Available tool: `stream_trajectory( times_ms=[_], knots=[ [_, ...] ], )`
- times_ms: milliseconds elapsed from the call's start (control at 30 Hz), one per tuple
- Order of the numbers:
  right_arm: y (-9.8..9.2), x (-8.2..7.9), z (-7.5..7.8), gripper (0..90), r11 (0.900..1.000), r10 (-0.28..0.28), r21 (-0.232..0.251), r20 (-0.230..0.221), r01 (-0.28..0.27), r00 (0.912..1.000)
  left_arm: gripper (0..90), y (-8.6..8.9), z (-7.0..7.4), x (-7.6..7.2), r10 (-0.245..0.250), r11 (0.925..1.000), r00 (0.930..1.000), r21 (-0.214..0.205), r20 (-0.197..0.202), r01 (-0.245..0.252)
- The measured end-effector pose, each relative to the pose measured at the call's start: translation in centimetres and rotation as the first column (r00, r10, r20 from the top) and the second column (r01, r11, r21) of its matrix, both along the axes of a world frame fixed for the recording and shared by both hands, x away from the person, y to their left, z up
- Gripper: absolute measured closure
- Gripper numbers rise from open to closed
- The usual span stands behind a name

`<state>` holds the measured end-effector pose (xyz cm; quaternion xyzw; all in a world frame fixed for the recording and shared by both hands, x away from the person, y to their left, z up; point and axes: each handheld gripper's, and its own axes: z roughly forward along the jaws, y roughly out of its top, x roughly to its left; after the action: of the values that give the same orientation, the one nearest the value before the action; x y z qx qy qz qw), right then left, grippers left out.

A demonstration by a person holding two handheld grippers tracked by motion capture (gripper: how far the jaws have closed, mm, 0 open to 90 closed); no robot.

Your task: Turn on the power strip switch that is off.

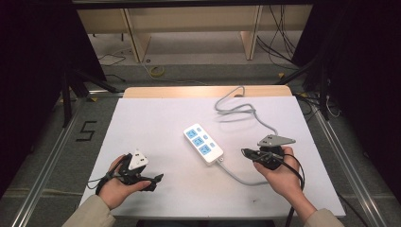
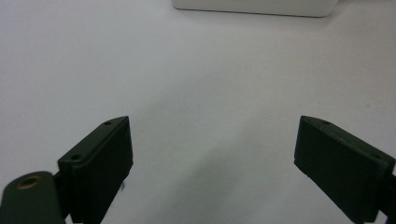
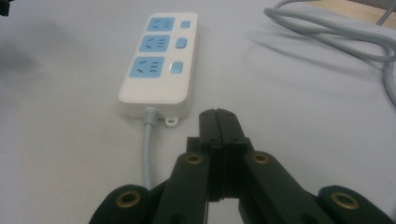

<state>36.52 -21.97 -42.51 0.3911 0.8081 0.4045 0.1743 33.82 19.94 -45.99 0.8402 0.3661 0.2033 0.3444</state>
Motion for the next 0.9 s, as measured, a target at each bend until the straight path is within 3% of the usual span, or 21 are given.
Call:
stream_trajectory(
  times_ms=[900],
  knots=[
    [1.2,1.8,0.2,90.0,1.0,-0.003,-0.004,-0.007,0.003,1.0,11.6,0.0,0.0,0.1,0.007,1.0,1.0,-0.006,0.002,-0.007]
  ],
)
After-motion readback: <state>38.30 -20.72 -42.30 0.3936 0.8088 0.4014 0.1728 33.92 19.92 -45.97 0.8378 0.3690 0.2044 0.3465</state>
